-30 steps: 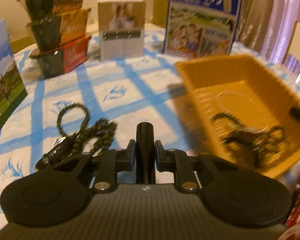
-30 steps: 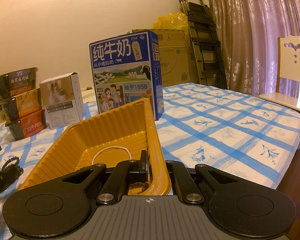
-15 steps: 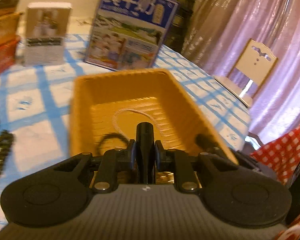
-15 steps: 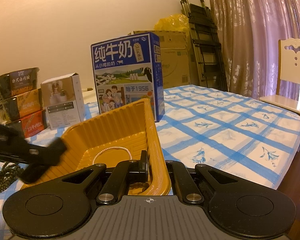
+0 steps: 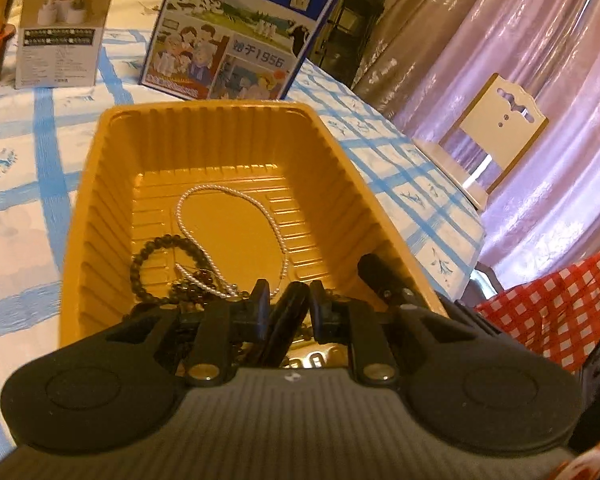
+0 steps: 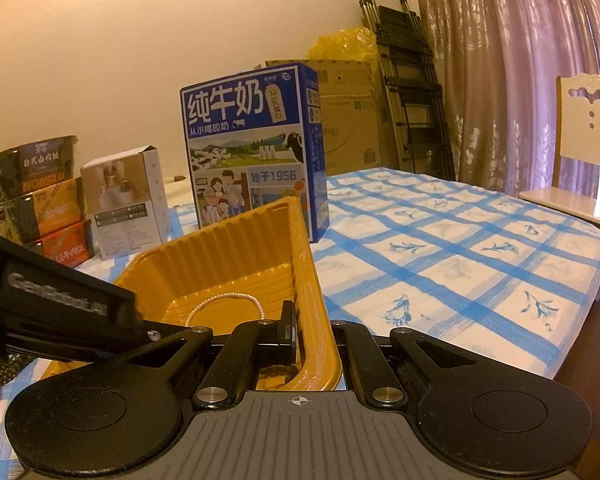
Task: Organize jewelry
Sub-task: 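Carry the black cylindrical piece into the tray and open the left tool, then move the open left tool back to the black watch on the cloth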
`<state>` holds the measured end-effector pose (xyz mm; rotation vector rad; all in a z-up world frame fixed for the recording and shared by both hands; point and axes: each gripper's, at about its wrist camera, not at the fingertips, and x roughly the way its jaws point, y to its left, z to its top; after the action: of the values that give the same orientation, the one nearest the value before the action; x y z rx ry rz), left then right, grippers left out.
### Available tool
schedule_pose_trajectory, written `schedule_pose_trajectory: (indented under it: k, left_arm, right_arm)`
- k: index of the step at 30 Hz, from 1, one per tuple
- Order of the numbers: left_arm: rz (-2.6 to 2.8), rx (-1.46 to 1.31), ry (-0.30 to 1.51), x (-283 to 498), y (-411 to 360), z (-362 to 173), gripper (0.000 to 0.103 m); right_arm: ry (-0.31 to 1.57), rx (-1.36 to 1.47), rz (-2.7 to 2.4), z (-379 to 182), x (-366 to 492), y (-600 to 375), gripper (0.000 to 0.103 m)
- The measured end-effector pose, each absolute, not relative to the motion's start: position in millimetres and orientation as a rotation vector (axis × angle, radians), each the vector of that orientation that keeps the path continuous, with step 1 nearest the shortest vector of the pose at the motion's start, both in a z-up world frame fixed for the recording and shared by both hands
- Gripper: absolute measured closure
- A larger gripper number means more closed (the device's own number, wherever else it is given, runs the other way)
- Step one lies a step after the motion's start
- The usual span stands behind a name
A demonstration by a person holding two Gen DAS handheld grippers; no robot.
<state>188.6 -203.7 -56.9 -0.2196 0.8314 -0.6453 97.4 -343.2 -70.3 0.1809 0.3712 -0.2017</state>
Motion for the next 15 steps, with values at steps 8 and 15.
schedule_pose_trajectory:
  k: [8, 15]
  left_arm:
    - [-0.528, -0.15, 0.742, 172, -153, -44, 0.082]
    - [-0.341, -0.122, 0.767, 158, -84, -53, 0.082]
  right_arm:
    - [0.373, 0.181, -0.201, -72, 98, -343, 0.099]
    - [0.373, 0.18, -0.202, -72, 98, -343, 0.099]
